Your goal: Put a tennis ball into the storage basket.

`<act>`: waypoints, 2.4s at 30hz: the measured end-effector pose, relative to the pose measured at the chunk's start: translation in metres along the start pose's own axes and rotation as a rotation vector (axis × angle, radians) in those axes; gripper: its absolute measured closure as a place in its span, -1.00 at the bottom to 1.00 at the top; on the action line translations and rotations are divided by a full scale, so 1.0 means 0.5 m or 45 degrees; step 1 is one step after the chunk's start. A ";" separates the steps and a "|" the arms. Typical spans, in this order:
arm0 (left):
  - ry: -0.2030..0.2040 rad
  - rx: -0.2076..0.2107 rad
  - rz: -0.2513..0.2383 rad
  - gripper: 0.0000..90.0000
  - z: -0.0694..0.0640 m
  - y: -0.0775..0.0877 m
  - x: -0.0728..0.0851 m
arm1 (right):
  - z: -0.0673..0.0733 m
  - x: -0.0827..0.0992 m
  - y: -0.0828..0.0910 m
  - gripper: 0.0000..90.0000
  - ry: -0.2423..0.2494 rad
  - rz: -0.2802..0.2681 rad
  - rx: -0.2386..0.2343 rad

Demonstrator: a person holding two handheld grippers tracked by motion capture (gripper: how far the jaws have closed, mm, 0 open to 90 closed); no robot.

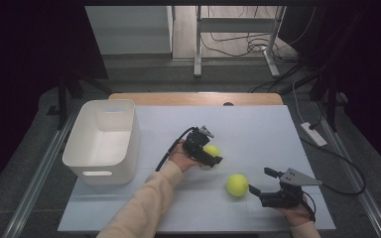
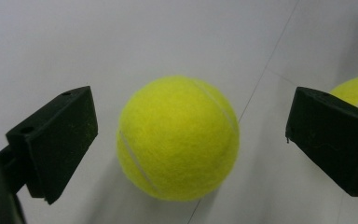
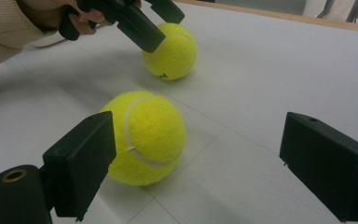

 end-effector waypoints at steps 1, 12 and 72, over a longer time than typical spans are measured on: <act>0.000 -0.001 0.007 -0.94 0.001 -0.002 0.001 | 0.000 0.000 0.000 -0.77 0.001 0.000 0.000; 0.026 0.011 0.077 -0.89 0.012 -0.024 0.012 | 0.000 0.000 0.000 -0.77 -0.001 -0.001 0.002; -0.028 -0.052 -0.138 -0.41 -0.002 0.137 0.005 | -0.001 -0.003 0.003 -0.77 -0.001 -0.028 0.028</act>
Point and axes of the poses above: each handheld gripper's, and its own axes: y roughly backward along the jaws, x roughly out of its underside, z roughly to its left, the point moved 4 cm from there along -y, roughly forward along the jaws, and after that the axes turned 1 degree about -y, right-handed, at the moved point
